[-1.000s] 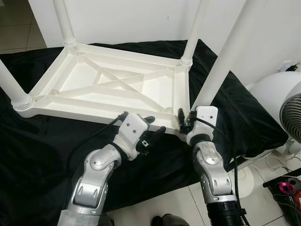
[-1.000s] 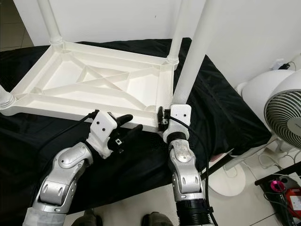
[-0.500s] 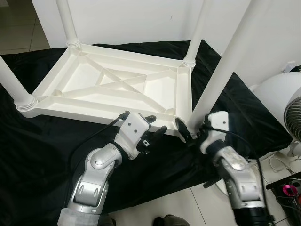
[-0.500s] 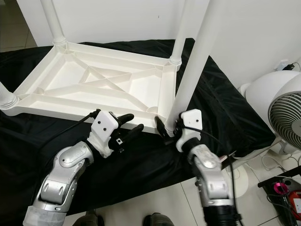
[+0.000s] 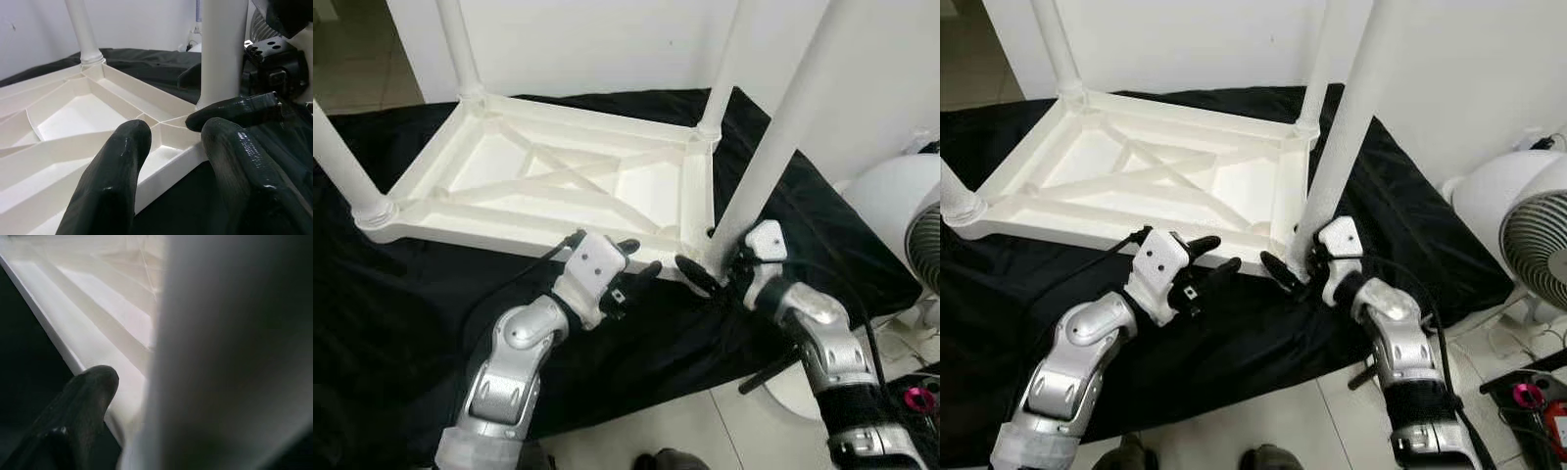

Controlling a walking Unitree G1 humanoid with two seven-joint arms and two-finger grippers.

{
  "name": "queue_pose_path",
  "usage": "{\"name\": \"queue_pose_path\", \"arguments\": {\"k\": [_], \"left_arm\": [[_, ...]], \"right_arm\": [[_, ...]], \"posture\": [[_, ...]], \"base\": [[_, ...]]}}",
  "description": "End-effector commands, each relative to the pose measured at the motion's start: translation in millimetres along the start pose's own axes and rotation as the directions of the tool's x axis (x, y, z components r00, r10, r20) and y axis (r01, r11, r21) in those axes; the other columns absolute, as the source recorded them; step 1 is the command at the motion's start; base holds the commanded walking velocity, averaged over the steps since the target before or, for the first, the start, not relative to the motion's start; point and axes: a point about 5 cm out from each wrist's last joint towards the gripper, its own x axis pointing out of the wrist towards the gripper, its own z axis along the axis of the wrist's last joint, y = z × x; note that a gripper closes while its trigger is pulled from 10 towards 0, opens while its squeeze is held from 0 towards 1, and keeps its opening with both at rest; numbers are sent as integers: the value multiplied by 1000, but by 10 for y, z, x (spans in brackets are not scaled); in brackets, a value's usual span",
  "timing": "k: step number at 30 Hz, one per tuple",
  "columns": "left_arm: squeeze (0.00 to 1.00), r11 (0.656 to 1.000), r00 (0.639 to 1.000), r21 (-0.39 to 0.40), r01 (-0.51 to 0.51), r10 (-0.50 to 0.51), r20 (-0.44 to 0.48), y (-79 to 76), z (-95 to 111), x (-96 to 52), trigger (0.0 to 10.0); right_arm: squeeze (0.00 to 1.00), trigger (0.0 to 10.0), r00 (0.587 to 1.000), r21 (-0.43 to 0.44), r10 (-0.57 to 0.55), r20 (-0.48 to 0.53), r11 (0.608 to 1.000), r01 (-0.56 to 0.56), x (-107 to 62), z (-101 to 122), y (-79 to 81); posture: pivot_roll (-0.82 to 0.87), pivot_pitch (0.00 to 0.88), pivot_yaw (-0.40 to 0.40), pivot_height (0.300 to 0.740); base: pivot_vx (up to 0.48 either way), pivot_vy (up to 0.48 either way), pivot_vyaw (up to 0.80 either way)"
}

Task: Building children table

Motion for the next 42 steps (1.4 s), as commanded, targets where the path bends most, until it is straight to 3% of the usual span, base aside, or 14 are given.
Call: {"name": "queue_pose_path", "arguments": {"k": [1, 4, 5, 19, 20, 25, 29, 31, 33, 36, 38, 39, 40, 42], "left_arm": [[0, 996, 996, 8, -88, 88, -4, 55, -13, 12, 10000], [0, 996, 996, 10, -88, 88, -3, 57, -11, 13, 10000], [0, 996, 996, 11, -89, 89, -3, 60, -10, 9, 10000], [0, 996, 996, 13, -93, 93, -5, 50, -21, -12, 10000], [0, 996, 996, 12, -90, 90, -4, 47, -22, -7, 10000], [0, 997, 997, 11, -80, 80, -1, 44, -24, 8, 10000], [0, 997, 998, 13, -70, 70, 2, 48, -24, 28, 10000], [0, 997, 998, 13, -70, 70, 2, 48, -24, 28, 10000], [0, 998, 998, 12, -66, 66, 4, 44, -23, 32, 10000], [0, 998, 998, 12, -65, 65, 4, 43, -22, 31, 10000], [0, 998, 998, 11, -64, 64, 4, 45, -23, 28, 10000], [0, 998, 998, 9, -63, 63, 4, 42, -25, 33, 10000], [0, 998, 998, 9, -63, 63, 4, 42, -25, 33, 10000], [0, 998, 998, 3, -61, 61, 6, 29, -22, 48, 10000]], "right_arm": [[0, 4980, 997, -21, 69, -32, 997, -69, 77, -32, 25], [0, 4980, 995, -27, 88, -37, 996, -89, 87, -36, 16], [0, 0, 993, -21, 109, -45, 994, -110, 94, -45, 12], [0, 0, 985, 61, 168, -47, 984, -165, 23, -164, 84], [0, 10000, 989, 83, 142, -36, 987, -138, 23, -169, 78], [0, 10000, 1000, 89, 23, -17, 996, -22, 26, -134, 93], [0, 10000, 986, 107, -164, -20, 980, 165, 35, -112, 187], [0, 10000, 986, 107, -164, -20, 980, 165, 35, -112, 187], [0, 10000, 962, 140, -273, -14, 952, 273, 69, -91, 350], [0, 10000, 950, 156, -313, -15, 937, 312, 79, -79, 407], [0, 10000, 920, 176, -390, -32, 904, 389, 114, -73, 501], [0, 10000, 871, 192, -487, -60, 851, 489, 151, -66, 574], [0, 10000, 871, 192, -487, -60, 851, 489, 151, -66, 574], [0, 10000, 772, 208, -627, -100, 746, 633, 207, -34, 658]], "posture": [[-19, 0, -49, 740], [-19, 0, -49, 740], [-3, 0, -52, 740], [-5, 0, -57, 740], [-10, 0, -56, 740], [-26, 0, -50, 740], [-34, 0, -45, 740], [-34, 0, -45, 740], [-39, 0, -41, 740], [-39, 0, -41, 740], [-44, 0, -40, 740], [-45, 0, -40, 740], [-45, 0, -40, 740], [-45, 0, -40, 740]], "base": [[0, 0, 0], [0, 0, 0], [0, 0, 0], [0, 0, 0], [0, 0, 0], [0, 0, 0], [0, 0, 0], [0, 0, 0], [0, 0, 0], [0, 0, 0], [0, 0, 0], [0, 0, 0], [0, 0, 0], [0, 0, 0]]}}
